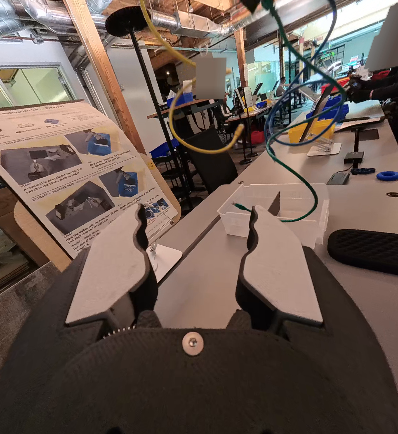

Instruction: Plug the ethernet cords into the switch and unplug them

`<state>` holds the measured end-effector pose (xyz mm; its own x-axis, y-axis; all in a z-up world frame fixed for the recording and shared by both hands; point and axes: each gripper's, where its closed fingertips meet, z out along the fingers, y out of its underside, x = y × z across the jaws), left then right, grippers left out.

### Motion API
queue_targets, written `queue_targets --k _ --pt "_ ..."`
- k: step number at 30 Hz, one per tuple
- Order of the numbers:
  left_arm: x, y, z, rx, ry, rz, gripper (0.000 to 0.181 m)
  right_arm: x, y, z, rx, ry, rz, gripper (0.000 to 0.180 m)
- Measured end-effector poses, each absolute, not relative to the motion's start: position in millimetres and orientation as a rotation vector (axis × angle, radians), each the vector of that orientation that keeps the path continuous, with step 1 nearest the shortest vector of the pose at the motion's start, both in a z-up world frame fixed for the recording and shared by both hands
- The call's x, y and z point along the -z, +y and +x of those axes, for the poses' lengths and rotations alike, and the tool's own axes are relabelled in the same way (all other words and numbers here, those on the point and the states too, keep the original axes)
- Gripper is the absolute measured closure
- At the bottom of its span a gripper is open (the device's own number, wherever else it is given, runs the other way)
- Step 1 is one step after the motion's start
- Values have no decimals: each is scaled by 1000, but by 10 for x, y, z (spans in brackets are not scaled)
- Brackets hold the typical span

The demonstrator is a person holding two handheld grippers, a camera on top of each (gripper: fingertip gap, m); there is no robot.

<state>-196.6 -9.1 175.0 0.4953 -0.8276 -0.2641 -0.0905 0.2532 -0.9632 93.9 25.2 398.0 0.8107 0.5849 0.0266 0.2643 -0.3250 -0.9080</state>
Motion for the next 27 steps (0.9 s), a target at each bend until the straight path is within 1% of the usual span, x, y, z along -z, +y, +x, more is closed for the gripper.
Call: queue_targets --k 5,9,12,21,27 --pt "-1674 -40 -1908 594 964 -1258 97 -4370 212 1036 -368 -599 -1861 144" --pt "-1622 -15 -1882 575 980 -1279 96 -4473 206 1079 -380 -584 -1849 143" --pt "-1617 -26 -1861 582 986 -1277 96 -4324 240 1145 -371 -584 -1885 144" --pt "-1543 -27 -1777 571 1022 -1293 95 -3573 448 1459 -402 -549 -2002 144" --pt "-1465 4 -1705 560 1043 -1312 95 -3417 567 1499 -504 -523 -1969 144"
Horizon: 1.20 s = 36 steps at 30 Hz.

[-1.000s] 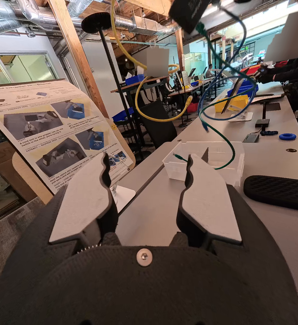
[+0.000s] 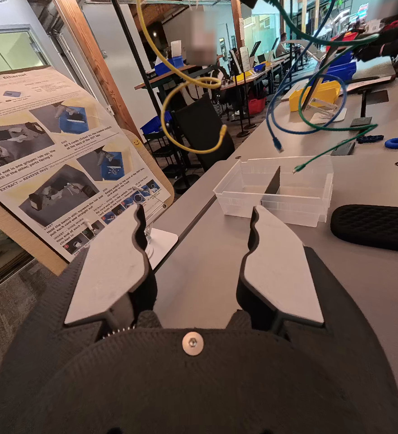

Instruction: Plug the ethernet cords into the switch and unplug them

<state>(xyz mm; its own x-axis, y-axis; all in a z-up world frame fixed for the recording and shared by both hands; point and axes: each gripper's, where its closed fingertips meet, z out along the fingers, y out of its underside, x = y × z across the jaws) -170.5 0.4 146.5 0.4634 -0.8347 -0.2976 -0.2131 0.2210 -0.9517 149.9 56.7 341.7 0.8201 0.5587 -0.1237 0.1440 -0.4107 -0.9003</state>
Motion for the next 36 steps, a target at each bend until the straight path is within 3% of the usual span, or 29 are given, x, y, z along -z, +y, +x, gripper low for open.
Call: queue_targets --k 7,12,22,36 --pt "-1394 30 -1643 546 1064 -1332 95 -3337 516 1328 -652 -616 -1886 144" --pt "-1387 13 -1624 535 1076 -1329 95 -2898 260 1254 -730 -902 -1744 144" --pt "-1321 29 -1528 554 1092 -1345 95 -1945 -70 1922 -919 -825 -1704 144" --pt "-1075 75 -1304 513 1168 -1398 93 -2011 -326 2567 -932 -688 -1587 144"
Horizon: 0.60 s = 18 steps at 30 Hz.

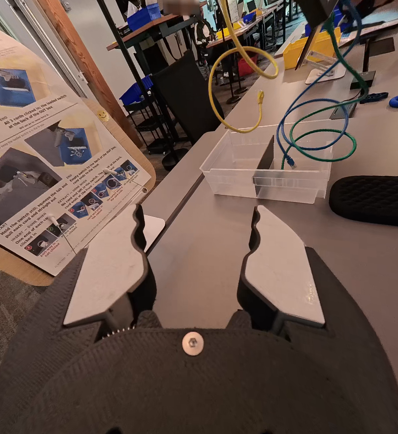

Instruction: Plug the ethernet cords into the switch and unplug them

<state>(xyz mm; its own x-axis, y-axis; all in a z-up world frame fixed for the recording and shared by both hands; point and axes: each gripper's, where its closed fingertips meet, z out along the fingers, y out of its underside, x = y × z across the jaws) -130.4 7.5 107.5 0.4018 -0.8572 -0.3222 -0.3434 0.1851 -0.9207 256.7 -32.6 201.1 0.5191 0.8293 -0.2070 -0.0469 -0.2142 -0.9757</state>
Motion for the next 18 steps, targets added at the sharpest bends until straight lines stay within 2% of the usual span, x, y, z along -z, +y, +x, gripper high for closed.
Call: queue_targets --k 11,18 --pt "-1013 162 -1344 481 1159 -1428 93 -3255 -45 1865 -764 -934 -1561 144" --pt "-984 268 -1440 460 1132 -1456 93 -3516 368 1593 -711 -994 -1561 144"
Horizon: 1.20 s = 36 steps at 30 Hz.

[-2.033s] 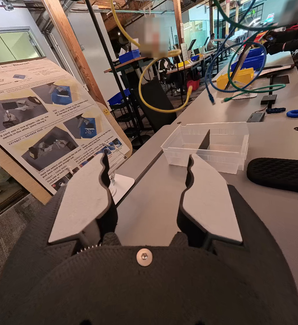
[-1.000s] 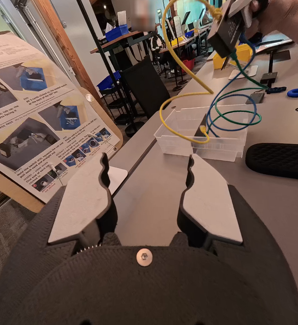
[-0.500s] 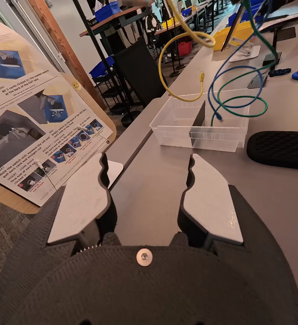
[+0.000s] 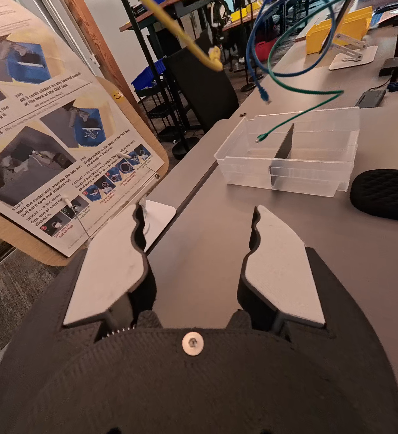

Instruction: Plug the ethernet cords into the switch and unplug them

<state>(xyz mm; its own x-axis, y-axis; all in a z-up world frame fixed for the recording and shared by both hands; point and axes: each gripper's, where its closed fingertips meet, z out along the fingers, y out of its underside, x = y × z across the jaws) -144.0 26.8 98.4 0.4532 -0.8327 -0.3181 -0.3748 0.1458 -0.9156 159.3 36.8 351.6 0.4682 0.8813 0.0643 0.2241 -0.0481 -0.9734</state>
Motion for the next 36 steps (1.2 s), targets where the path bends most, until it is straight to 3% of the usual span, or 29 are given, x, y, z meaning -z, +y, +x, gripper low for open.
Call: queue_targets --k 9,23,30,36 --pt "-949 365 -1520 464 1105 -1482 93 -3212 714 1519 -717 -1090 -1492 144" --pt "-737 409 -1373 448 1159 -1527 93 -1832 866 2270 -876 -889 -1414 144" --pt "-623 424 -1291 440 1187 -1551 93 -1763 609 2782 -899 -761 -1343 144" --pt "-532 421 -1215 442 1213 -1569 93 -1604 598 2714 -889 -823 -1474 145"
